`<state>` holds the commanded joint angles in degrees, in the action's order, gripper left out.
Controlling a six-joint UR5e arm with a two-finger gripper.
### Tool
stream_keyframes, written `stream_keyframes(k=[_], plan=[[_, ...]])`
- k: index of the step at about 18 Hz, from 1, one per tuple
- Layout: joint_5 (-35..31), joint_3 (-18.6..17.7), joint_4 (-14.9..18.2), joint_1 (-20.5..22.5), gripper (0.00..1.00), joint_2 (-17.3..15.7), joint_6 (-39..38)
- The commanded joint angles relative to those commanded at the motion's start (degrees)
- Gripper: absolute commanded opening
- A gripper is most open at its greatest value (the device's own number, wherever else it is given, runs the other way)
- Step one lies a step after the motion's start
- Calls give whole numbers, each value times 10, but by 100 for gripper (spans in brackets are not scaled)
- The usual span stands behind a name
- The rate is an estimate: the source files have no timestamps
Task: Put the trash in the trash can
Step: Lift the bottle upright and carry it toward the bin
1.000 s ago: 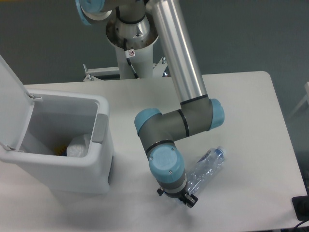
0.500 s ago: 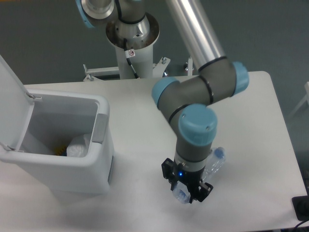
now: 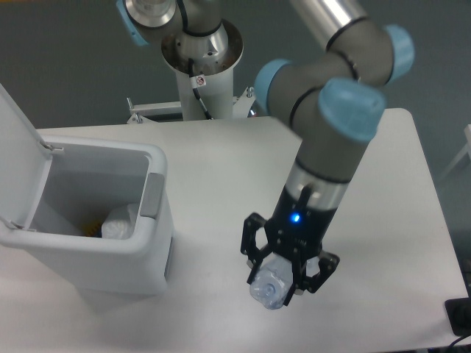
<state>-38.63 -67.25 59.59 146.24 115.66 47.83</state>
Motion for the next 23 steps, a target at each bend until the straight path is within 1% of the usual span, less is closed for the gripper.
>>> stream_keyframes(k=[2, 5, 6, 7, 11, 14, 17, 20, 23], plan=[[64, 20, 0, 15, 30, 2, -26], [96, 42, -1, 18, 30, 0, -55], [115, 48, -2, 18, 30, 0, -63], [148, 54, -2, 19, 30, -2, -74], [216, 55, -2, 32, 30, -16, -83], [254, 55, -3, 33, 30, -25, -83], [282, 55, -2, 27, 30, -31, -84], [325, 53, -2, 23, 30, -40, -107], [358, 43, -2, 13, 30, -45, -107]])
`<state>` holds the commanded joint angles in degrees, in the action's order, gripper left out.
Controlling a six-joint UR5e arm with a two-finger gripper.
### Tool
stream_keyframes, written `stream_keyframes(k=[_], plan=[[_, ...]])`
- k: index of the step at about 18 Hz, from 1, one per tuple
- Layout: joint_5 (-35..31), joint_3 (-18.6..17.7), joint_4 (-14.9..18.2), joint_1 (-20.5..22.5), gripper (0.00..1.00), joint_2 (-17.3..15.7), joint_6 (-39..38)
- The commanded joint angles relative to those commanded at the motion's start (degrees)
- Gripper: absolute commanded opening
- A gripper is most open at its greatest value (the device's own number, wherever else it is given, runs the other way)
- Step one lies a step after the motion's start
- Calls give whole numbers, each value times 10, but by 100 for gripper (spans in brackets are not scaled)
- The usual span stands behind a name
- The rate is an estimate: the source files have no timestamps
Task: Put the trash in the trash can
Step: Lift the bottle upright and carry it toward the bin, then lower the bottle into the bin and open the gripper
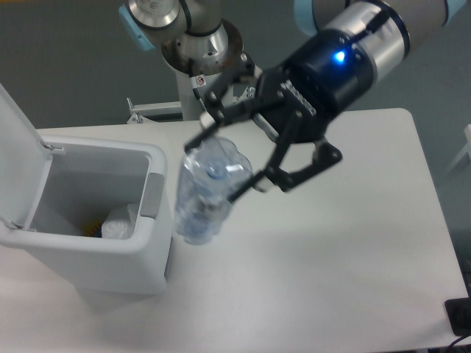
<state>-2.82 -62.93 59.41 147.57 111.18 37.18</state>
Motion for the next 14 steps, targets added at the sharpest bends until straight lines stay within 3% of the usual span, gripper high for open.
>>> stream_keyframes(k=[4, 8, 11, 14], plan=[[0, -60, -1, -14, 30, -36, 5], [-2, -73, 0, -38, 30, -39, 0], [-10, -118, -4, -52, 30, -54, 7], [-41, -161, -39, -73, 31, -63, 23]])
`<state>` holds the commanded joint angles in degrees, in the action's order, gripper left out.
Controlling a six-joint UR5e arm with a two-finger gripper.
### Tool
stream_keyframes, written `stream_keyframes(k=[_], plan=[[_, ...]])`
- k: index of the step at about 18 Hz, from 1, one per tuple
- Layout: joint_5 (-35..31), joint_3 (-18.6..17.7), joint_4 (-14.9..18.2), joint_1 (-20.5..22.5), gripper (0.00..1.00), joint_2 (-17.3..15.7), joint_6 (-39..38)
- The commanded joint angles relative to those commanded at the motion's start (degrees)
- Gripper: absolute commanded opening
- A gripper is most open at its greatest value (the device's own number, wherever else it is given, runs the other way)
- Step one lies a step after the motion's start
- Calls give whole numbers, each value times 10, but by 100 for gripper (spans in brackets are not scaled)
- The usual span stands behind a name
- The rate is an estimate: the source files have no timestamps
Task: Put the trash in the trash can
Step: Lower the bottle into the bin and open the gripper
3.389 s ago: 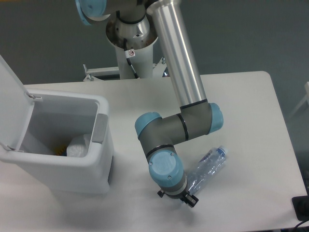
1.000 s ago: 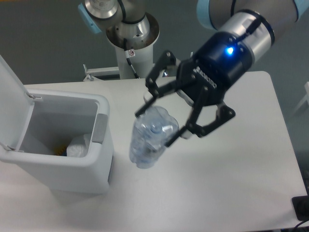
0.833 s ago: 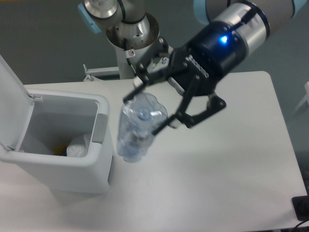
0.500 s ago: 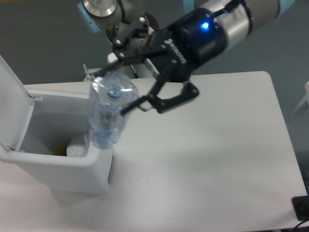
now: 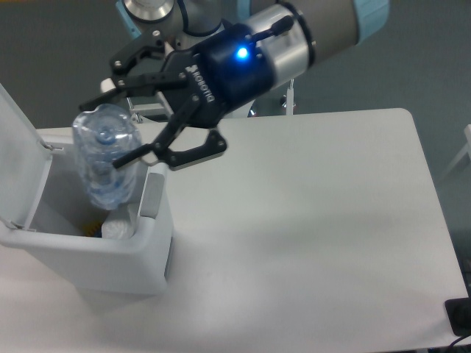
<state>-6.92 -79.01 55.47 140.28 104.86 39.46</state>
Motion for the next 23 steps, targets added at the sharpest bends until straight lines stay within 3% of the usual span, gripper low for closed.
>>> stream_keyframes(k=[3, 9, 11, 13, 15, 23], plan=[[-55, -24, -5, -37, 33, 0, 24], [-90, -73, -9, -61, 38, -11, 84], [-90, -101, -8, -61, 51, -23, 131], [-90, -121, -8, -61, 82, -33, 158], [-90, -126, -5, -61, 99, -38, 157], [-92, -129, -3, -34, 100, -55, 111]])
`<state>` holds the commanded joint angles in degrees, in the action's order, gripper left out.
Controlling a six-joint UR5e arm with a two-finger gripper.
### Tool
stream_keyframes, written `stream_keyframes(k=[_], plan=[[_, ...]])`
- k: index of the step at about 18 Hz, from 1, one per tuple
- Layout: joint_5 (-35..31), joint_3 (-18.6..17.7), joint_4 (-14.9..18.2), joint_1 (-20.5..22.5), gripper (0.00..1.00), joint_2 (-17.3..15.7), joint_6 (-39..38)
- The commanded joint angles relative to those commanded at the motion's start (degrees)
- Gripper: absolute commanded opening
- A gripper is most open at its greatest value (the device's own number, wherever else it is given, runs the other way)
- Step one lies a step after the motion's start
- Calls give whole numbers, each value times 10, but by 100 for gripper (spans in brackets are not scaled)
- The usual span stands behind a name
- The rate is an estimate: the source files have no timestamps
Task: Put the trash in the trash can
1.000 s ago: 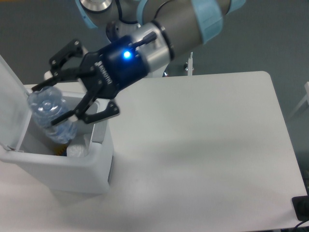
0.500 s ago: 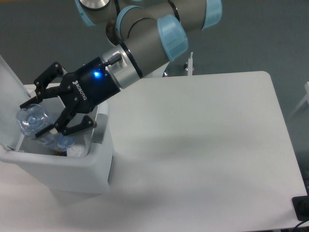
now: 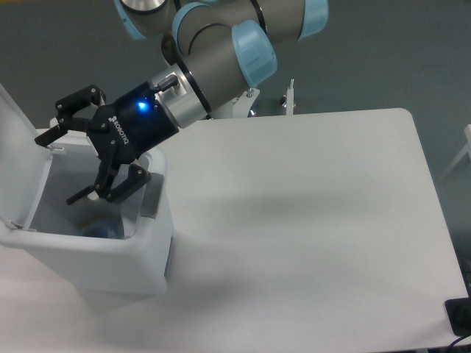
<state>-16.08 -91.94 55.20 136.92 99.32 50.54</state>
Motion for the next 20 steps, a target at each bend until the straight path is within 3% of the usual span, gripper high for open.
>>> stream_keyframes(k=[5, 7, 11, 14, 20], plan=[[-9, 49, 4, 84, 100, 3, -35], [-73, 103, 4, 113, 100, 17, -81], [-186, 147, 4, 113, 100, 60, -81], [-287, 162, 4, 114, 100, 78, -64], [-475, 138, 13, 115, 100, 90, 36]])
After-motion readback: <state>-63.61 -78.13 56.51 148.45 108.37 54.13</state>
